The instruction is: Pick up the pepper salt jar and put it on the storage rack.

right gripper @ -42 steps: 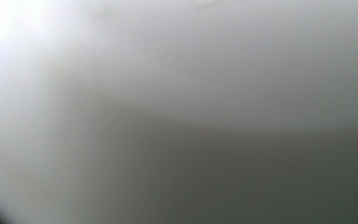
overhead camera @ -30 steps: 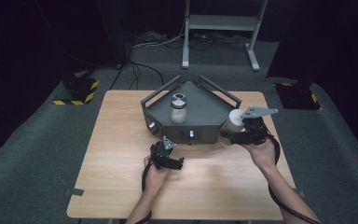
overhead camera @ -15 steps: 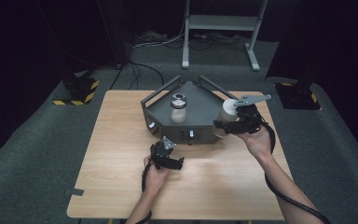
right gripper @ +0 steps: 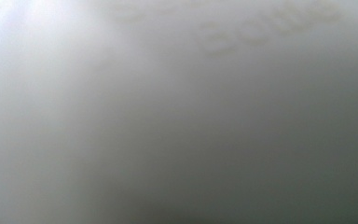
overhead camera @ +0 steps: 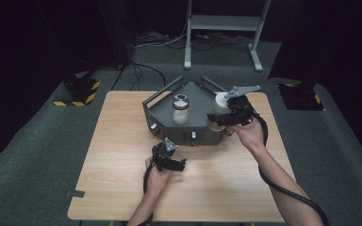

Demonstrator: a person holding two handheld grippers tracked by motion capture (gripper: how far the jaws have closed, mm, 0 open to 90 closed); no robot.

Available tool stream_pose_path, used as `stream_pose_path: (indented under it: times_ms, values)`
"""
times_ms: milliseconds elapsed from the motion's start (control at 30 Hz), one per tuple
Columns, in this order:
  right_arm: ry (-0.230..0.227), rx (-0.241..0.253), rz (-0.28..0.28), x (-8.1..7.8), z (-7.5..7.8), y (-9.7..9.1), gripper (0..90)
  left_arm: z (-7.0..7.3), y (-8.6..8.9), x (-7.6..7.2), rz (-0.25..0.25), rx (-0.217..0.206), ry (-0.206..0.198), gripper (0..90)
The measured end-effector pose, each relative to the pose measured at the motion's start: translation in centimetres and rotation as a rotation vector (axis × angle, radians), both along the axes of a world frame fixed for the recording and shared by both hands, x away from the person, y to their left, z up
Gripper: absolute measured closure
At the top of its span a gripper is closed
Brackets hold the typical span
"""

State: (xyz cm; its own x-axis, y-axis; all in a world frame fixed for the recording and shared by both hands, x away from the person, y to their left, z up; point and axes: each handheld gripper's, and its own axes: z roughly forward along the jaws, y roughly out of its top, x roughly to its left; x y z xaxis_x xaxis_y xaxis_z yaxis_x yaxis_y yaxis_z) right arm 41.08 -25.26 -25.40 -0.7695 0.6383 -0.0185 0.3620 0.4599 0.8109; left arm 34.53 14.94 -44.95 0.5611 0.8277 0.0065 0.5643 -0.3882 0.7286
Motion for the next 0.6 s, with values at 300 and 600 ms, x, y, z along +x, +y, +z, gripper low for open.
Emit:
stream_pose_path:
  times_ms: [300,600]
  values:
    - [0.017,-0.007,-0.022,1.6,-0.3,1.4,31.0,0.0,0.0,0.0,0.002,-0.002,0.002,5.6]
    - [0.009,-0.040,-0.047,2.3,-0.7,3.0,31.1,0.0,0.0,0.0,0.002,-0.004,0.002,5.6]
